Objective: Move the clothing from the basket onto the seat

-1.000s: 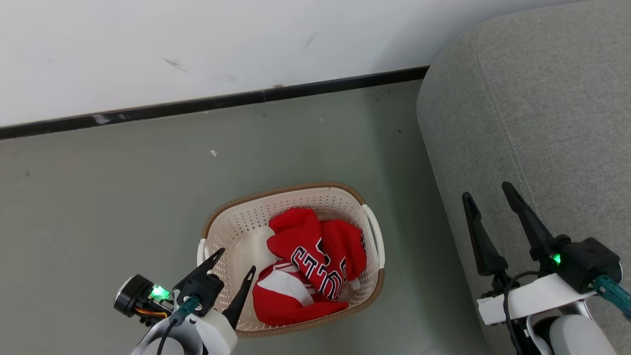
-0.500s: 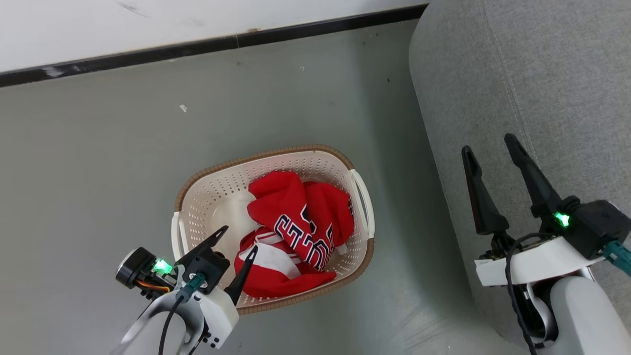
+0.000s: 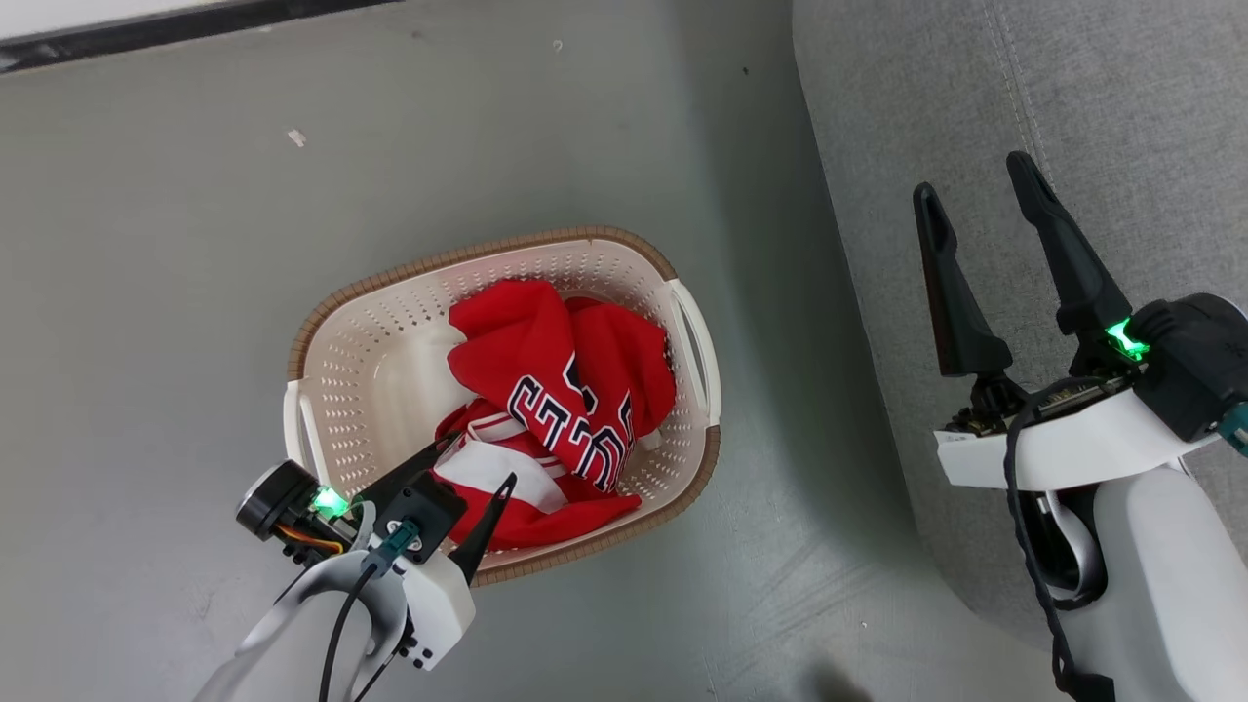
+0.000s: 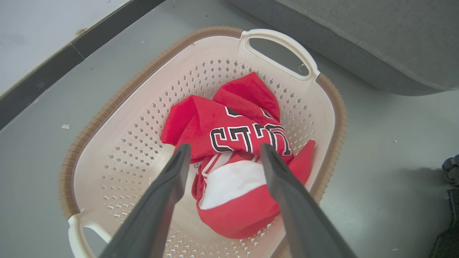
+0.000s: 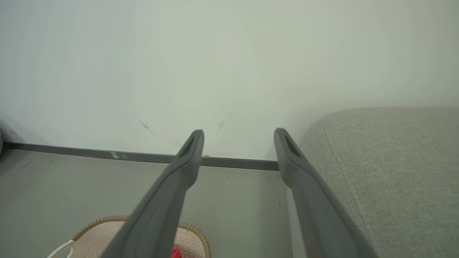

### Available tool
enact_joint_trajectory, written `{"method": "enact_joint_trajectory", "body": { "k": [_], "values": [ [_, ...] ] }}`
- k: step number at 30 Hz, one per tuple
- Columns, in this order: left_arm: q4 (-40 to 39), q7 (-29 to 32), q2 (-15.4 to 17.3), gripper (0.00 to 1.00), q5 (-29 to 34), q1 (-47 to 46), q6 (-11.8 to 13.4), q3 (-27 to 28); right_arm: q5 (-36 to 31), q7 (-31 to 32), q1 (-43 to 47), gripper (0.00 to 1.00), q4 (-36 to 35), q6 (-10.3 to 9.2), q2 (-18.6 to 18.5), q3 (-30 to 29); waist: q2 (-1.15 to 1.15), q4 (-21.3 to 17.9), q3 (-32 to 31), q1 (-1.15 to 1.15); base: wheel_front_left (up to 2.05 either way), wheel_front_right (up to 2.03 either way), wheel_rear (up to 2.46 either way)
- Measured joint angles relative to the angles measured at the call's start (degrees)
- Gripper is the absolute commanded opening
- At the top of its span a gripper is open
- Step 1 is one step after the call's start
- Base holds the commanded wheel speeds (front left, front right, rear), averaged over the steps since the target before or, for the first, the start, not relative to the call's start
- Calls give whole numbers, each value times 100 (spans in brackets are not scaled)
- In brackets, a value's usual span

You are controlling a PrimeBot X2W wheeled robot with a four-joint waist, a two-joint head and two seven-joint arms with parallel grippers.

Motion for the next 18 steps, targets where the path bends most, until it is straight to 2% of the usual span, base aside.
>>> {"method": "enact_joint_trajectory", "body": {
  "k": [18],
  "values": [
    [445,113,178,100,243,-459,-105,-289,162,0,-456,100,-12,0,-5,102,0,-285,708,0,0,0,0]
  ]
}}
